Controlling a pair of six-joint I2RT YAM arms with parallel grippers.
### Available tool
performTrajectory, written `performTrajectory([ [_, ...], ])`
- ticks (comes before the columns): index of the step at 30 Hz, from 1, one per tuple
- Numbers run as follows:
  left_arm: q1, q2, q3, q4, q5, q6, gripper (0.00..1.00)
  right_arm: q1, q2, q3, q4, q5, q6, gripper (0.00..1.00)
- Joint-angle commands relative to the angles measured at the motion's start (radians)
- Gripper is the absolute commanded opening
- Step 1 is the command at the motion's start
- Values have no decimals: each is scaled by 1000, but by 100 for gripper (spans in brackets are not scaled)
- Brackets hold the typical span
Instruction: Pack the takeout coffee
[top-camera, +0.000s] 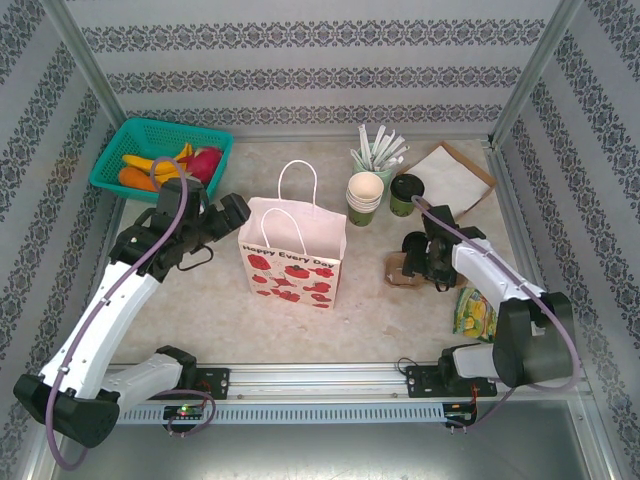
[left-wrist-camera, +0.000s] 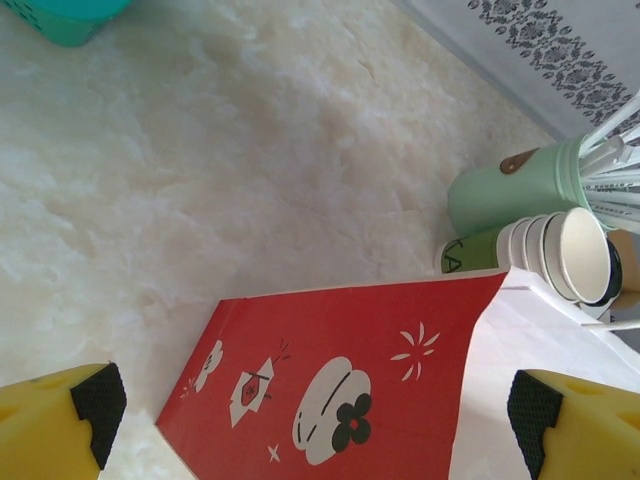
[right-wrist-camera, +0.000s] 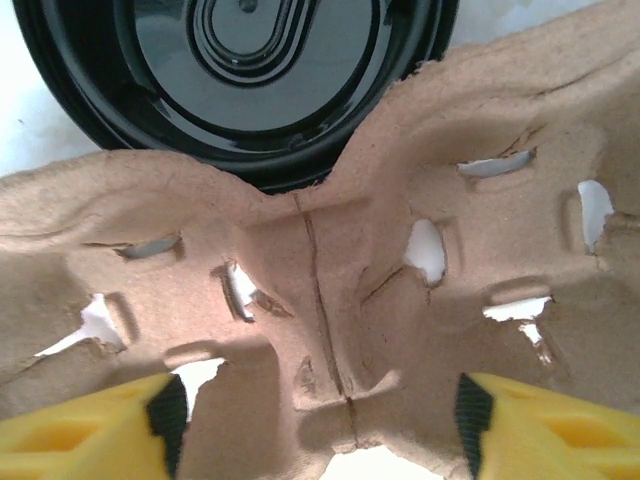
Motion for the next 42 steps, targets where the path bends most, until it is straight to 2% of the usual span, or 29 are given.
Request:
performTrajectory([
  [1,0,-16,5,70,-26,-13,100,26,46,57,-28,65,-77,65],
  [4,0,-17,-2,84,-32,-13,100,36,84,100,-57,122,-108,55],
  [8,1,-8,-7,96,-33,-14,100,36,104,120,-55,123,-128,44],
  [23,0,8,-7,130,1,12,100,47,157,120,-49,107,-133,31],
  [29,2,10,51,125,13,144,100,52,165,120,-49,111,-131,28],
  [37,23,59,132,205,108,287,100,61,150,114,-54,125,-117,13],
  [42,25,150,202,216,200,455,100,68,123,124,-66,120,-125,1],
])
